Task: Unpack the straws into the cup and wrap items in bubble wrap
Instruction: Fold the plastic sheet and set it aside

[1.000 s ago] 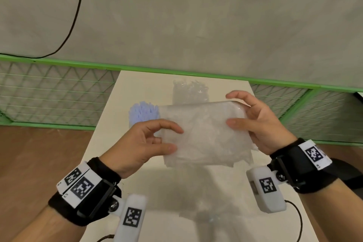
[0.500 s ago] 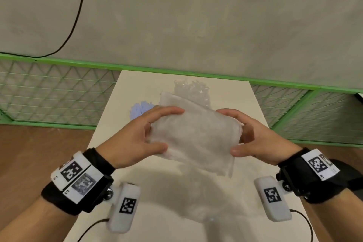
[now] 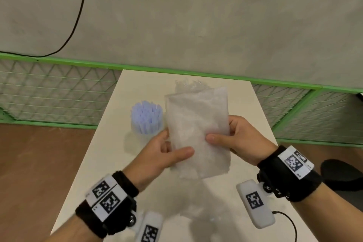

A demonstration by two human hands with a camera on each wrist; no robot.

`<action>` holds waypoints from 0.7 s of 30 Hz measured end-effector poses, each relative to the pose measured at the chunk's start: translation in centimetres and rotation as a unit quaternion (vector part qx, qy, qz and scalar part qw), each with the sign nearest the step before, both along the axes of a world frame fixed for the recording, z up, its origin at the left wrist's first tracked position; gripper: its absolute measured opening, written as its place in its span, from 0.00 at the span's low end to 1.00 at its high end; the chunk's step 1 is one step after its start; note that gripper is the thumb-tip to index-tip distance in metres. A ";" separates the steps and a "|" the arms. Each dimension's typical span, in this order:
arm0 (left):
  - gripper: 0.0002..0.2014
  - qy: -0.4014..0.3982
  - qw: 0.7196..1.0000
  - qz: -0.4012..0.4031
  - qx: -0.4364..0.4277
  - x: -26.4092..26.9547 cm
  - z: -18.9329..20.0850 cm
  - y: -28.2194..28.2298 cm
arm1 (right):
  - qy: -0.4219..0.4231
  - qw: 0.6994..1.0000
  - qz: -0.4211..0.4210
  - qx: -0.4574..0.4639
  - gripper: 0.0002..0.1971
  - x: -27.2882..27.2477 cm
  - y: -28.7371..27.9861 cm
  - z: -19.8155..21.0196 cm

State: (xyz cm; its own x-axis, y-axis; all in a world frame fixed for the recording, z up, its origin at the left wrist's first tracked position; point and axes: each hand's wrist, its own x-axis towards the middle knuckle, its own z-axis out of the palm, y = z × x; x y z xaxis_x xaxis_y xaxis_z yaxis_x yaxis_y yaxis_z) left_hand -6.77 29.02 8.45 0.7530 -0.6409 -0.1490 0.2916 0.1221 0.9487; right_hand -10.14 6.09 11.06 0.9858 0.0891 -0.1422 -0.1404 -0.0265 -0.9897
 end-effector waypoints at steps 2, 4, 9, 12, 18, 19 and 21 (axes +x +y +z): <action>0.27 -0.002 1.000 0.019 0.009 -0.3 0.1 -0.5 | 0.009 1.000 0.007 0.010 0.20 -0.1 0.2 -0.2; 0.23 -0.030 0.999 0.025 0.026 0.2 0.7 -0.5 | 0.014 1.000 0.002 0.016 0.20 -0.1 0.3 -0.1; 0.14 -0.075 0.995 0.019 0.070 1.5 1.9 -0.2 | 0.031 0.999 -0.003 0.015 0.18 -0.2 0.4 0.1; 0.09 -0.053 0.996 0.027 0.073 2.0 2.1 0.1 | 0.058 0.996 -0.025 0.061 0.14 -0.3 0.1 0.1; 0.20 0.008 0.999 0.036 -0.002 2.0 2.2 -0.3 | 0.026 0.994 -0.033 0.097 0.17 -0.6 -0.1 -0.5; 0.22 0.025 0.999 0.038 -0.013 2.0 2.1 -0.3 | 0.014 0.993 -0.033 0.117 0.18 -0.6 -0.1 -0.5; 0.21 0.064 0.997 0.045 -0.023 2.0 2.3 -0.4 | -0.005 0.990 -0.024 0.137 0.15 -0.7 -0.2 -0.5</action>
